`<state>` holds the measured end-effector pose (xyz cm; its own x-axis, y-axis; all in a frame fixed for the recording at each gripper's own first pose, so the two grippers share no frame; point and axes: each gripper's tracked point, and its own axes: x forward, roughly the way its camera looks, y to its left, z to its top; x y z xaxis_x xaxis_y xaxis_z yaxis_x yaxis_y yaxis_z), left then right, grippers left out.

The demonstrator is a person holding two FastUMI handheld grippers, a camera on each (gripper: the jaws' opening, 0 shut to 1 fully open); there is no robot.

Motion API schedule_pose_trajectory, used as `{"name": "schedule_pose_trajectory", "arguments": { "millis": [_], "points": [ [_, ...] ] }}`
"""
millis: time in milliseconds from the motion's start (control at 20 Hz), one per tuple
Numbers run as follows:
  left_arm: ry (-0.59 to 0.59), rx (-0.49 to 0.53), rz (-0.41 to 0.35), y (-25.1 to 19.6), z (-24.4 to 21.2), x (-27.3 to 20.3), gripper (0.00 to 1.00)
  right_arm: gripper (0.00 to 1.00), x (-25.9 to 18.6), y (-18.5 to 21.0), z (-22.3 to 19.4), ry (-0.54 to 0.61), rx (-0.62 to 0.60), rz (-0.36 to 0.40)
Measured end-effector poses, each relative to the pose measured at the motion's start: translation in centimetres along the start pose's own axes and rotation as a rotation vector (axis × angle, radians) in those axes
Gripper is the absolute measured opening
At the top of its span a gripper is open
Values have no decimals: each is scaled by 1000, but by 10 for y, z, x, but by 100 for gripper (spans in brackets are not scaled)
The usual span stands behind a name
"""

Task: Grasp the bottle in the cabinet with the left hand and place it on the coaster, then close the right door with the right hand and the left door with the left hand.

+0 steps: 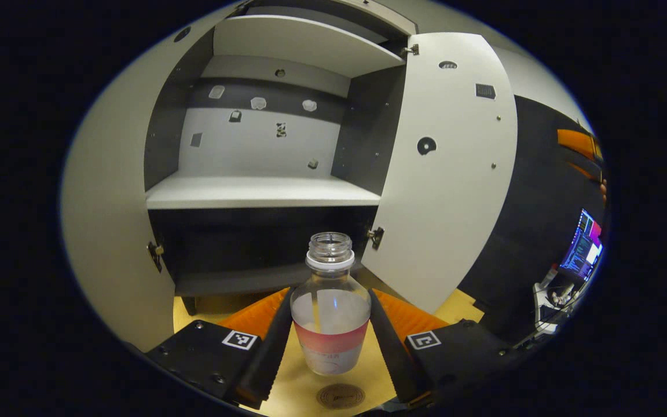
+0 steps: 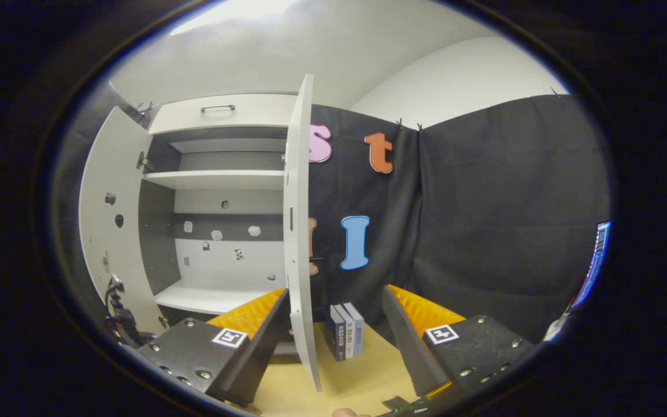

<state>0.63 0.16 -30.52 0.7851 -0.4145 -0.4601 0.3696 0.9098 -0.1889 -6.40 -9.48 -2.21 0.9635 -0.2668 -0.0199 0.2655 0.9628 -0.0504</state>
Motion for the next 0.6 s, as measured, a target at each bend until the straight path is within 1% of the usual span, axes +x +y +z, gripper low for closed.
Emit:
{"name": "schedule_pose_trajectory", "arguments": {
  "millis": [150,200,350,400,500,600],
  "points": [
    [90,-33,2,-1,-47,5,80,96,-2,-2,0,1,-4,-2],
    [122,-34,4,-1,-63,7,79,94,-2,-2,0,1,-5,-2],
    [193,-20,9,0,-98,15,80,94,-3,-4,-3,7,-20,-7],
    [216,-24,8,-1,-109,18,80,96,-4,-6,-3,9,-22,-10],
    [247,-58,2,-5,-126,21,80,96,-5,-8,-4,11,-23,-15],
    [246,-80,4,-7,-136,27,80,96,-5,-11,-3,10,-19,-24]
  ]
}}
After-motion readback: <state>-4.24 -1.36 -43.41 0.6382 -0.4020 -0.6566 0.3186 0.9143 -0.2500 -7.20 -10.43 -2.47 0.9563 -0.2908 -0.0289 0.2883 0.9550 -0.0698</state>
